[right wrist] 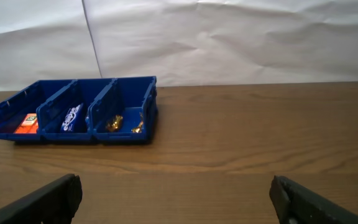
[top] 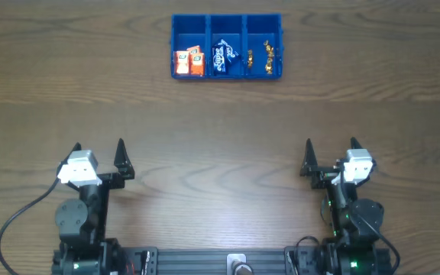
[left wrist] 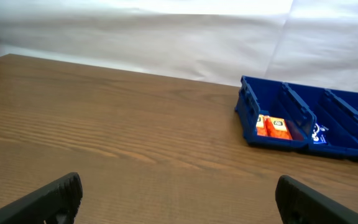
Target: Sort Candies Into Trays
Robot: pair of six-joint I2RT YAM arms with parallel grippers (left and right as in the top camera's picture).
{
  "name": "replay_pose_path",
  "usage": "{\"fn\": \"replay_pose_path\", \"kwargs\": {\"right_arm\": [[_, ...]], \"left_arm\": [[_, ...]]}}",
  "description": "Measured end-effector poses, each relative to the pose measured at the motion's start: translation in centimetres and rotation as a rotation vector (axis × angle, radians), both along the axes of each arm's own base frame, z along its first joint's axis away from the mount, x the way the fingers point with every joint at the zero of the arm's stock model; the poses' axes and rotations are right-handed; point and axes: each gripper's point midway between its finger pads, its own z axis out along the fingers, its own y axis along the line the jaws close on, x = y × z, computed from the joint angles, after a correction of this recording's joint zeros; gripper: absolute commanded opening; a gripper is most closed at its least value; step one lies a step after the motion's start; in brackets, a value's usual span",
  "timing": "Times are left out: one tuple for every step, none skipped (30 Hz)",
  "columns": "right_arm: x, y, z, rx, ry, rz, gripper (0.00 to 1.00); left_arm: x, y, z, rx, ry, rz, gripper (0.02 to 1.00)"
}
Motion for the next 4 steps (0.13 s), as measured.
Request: {"fn": "replay_pose_path", "kwargs": {"right_arm": [[0.00,0.00,0.00,0.000,0.000,0.000,0.998],[0.00,0.00,0.00,0.000,0.000,0.000,0.996],[0.00,0.01,0.00,0.000,0.000,0.000,0.998],[0.00,0.00,0.00,0.000,0.000,0.000,0.998]], "left_arm": [[0.00,0.00,0.02,0.000,0.000,0.000,0.998],[0.00,0.00,0.00,0.000,0.000,0.000,0.998],[0.00,0.00,0.00,0.000,0.000,0.000,0.998],[0.00,0.00,0.02,0.000,0.000,0.000,0.996]]}}
